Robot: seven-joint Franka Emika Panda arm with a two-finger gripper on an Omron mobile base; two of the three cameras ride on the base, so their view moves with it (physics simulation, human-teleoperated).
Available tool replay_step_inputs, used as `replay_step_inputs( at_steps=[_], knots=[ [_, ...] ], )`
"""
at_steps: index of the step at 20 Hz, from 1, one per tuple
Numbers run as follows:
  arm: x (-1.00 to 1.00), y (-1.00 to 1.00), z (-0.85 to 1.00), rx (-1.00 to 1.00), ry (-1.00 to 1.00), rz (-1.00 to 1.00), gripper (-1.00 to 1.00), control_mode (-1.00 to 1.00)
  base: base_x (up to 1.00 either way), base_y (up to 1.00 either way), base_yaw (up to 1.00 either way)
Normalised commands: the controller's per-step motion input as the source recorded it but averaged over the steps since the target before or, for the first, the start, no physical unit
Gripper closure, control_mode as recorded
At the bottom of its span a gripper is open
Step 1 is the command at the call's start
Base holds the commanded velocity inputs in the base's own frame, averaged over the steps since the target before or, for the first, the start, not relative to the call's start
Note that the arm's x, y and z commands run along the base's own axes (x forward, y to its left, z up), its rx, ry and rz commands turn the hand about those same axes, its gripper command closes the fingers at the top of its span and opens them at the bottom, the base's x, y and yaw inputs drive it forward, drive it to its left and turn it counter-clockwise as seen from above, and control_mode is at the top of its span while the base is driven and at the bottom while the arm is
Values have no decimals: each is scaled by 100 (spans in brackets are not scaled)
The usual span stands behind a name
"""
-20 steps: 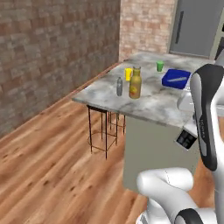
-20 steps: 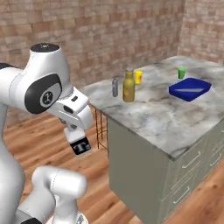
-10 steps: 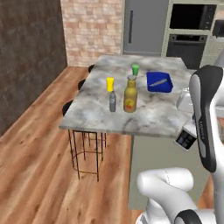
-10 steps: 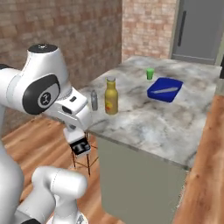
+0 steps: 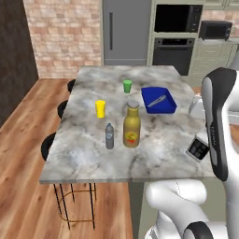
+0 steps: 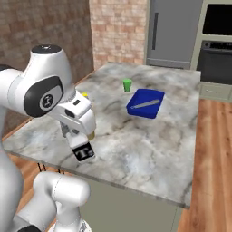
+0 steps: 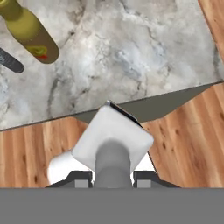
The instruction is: Place the drinks on the dining counter in a tight cluster.
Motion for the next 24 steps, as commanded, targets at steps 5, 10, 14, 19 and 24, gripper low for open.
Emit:
replay_step_inputs(
  at_steps=[5,10,14,19,24],
  knots=[
    [0,0,0,0,0,0,100,100,0,0,0],
    [0,0,0,0,0,0,100,100,21,0,0],
    [11,1,4,-2,5,0,100,-100,19,1,0],
    [70,3,25,-9,28,0,100,-100,0,0,0],
    [75,-5,8,-3,15,5,100,-100,0,0,0]
  ],
)
